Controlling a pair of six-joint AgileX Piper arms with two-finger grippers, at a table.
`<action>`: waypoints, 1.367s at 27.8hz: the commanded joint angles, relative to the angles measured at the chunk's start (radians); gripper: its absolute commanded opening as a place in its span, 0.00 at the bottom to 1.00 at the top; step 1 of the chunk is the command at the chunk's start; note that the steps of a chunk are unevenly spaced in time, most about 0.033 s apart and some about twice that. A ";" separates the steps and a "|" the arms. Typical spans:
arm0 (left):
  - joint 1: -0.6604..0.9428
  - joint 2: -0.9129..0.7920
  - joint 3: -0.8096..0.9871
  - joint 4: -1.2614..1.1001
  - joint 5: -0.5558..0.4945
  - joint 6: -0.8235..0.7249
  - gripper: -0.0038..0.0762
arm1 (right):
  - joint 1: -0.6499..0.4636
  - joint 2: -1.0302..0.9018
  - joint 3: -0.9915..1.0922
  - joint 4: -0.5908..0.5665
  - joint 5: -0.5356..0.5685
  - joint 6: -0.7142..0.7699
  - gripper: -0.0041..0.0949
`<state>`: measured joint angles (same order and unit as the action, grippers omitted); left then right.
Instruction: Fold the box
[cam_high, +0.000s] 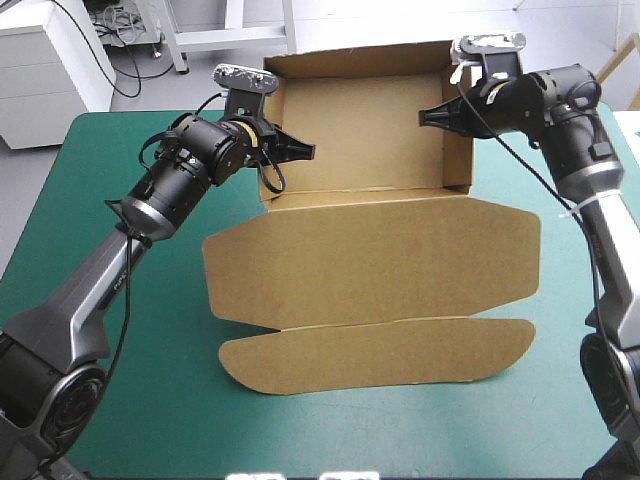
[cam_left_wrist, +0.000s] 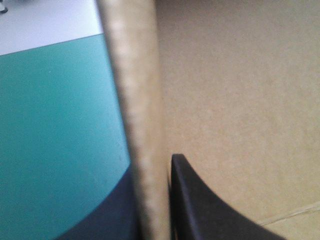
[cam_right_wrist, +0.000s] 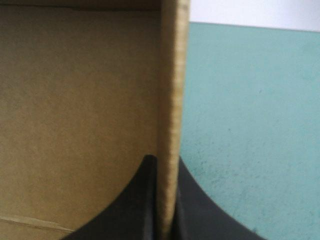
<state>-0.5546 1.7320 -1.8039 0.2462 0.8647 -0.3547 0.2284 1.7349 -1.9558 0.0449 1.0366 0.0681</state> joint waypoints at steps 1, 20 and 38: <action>-0.012 -0.021 -0.032 0.027 -0.005 0.062 0.07 | 0.001 0.015 -0.029 0.064 -0.018 -0.018 0.02; -0.012 0.243 -0.032 -0.043 0.182 0.124 0.07 | 0.001 0.212 -0.029 0.105 0.166 -0.068 0.02; -0.012 0.255 -0.034 -0.044 0.212 0.124 0.78 | 0.001 0.244 -0.029 0.168 0.166 -0.104 0.95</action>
<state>-0.5573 2.0394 -1.8092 0.2014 1.0863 -0.2304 0.2309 2.0423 -1.9558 0.1971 1.2270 -0.0246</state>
